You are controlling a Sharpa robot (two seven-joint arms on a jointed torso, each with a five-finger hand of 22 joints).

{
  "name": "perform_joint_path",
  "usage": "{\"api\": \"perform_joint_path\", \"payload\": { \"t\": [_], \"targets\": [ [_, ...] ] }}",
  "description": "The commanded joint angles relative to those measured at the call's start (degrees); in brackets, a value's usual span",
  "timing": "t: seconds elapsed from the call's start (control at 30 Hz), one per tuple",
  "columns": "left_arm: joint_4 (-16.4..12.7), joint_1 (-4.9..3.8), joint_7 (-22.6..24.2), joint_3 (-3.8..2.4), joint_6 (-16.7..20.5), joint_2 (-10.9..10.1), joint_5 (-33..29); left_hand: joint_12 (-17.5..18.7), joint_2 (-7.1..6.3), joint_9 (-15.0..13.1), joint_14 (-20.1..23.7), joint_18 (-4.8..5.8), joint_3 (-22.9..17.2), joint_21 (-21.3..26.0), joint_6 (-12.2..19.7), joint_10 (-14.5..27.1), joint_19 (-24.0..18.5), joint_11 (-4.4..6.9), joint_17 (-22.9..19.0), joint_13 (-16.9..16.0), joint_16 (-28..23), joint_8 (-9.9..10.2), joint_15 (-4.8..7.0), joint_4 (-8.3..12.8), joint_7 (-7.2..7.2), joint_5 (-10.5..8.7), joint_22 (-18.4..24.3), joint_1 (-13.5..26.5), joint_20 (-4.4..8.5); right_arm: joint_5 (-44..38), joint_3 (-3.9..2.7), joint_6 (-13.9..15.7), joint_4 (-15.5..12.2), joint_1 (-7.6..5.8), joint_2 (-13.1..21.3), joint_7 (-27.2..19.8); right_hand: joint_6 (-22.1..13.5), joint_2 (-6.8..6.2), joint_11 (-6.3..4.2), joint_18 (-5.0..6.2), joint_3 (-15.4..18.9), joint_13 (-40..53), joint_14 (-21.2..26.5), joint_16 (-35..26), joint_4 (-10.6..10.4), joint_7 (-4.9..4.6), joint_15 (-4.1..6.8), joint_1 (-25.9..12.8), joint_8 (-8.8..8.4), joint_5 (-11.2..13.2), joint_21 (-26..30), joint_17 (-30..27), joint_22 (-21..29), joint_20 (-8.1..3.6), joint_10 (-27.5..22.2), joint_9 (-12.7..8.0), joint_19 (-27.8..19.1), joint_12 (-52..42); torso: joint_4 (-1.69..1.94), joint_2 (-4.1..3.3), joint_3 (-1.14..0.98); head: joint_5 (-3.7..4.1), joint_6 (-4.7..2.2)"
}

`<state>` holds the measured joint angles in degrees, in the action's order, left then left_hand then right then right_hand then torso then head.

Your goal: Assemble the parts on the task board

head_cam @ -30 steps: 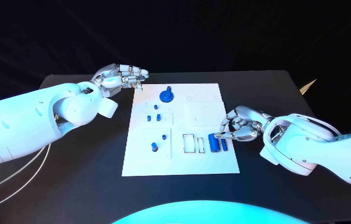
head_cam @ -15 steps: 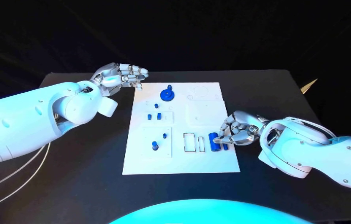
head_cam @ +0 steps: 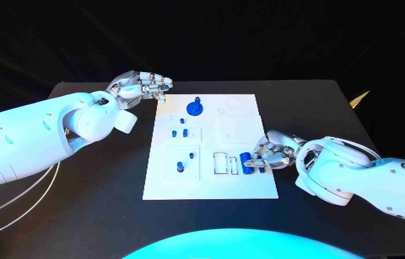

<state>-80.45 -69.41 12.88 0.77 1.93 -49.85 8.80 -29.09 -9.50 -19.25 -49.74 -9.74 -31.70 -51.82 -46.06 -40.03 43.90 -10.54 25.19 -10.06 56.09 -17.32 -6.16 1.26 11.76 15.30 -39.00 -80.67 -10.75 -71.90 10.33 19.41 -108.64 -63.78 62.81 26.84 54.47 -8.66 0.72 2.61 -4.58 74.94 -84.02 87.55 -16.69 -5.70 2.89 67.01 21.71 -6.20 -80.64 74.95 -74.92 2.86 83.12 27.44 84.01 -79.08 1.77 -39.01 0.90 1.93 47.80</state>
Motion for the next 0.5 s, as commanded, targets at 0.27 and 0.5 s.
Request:
{"api": "perform_joint_path", "payload": {
  "t": [0.27,0.5],
  "targets": [
    [-0.2,-0.02,-0.1,-0.03,-1.8,0.0,-0.2,-0.3,0.14,-0.1,0.3,-0.79,0.1,0.3,0.5,0.5,0.2,0.07,-0.1,0.1,0.4,-0.2,0.09,-0.3,1.85,0.22,0.1,0.5,-0.45,-2.3,0.02,-1.0,1.2,0.81,-2.4,3.2,0.0,1.16,-0.09,-0.7,2.9,4.8,-4.9,0.4,-0.1,0.57,0.51,-2.5,0.79,-0.1,-0.4,9.6,-10.6,-0.47,0.3,0.2,4.1,0.1,0.1,0.03,0.02,-0.87,0.11],
    [-0.2,-0.02,0.0,-0.03,-1.5,-0.1,-0.2,-0.6,0.33,-0.1,0.4,-0.78,0.2,0.6,0.6,0.6,0.2,0.06,-0.2,0.1,0.6,-0.4,0.01,-0.9,1.82,0.16,0.3,1.0,-0.55,-2.3,0.03,-0.7,1.5,1.19,-3.8,3.8,0.2,1.35,-0.14,-0.78,3.3,4.9,-4.9,0.4,0.1,0.63,0.54,-2.4,0.95,-0.1,-0.7,9.7,-10.8,-0.46,0.4,0.2,4.2,0.0,0.02,-0.02,0.05,-0.8,0.2]
  ]
}}
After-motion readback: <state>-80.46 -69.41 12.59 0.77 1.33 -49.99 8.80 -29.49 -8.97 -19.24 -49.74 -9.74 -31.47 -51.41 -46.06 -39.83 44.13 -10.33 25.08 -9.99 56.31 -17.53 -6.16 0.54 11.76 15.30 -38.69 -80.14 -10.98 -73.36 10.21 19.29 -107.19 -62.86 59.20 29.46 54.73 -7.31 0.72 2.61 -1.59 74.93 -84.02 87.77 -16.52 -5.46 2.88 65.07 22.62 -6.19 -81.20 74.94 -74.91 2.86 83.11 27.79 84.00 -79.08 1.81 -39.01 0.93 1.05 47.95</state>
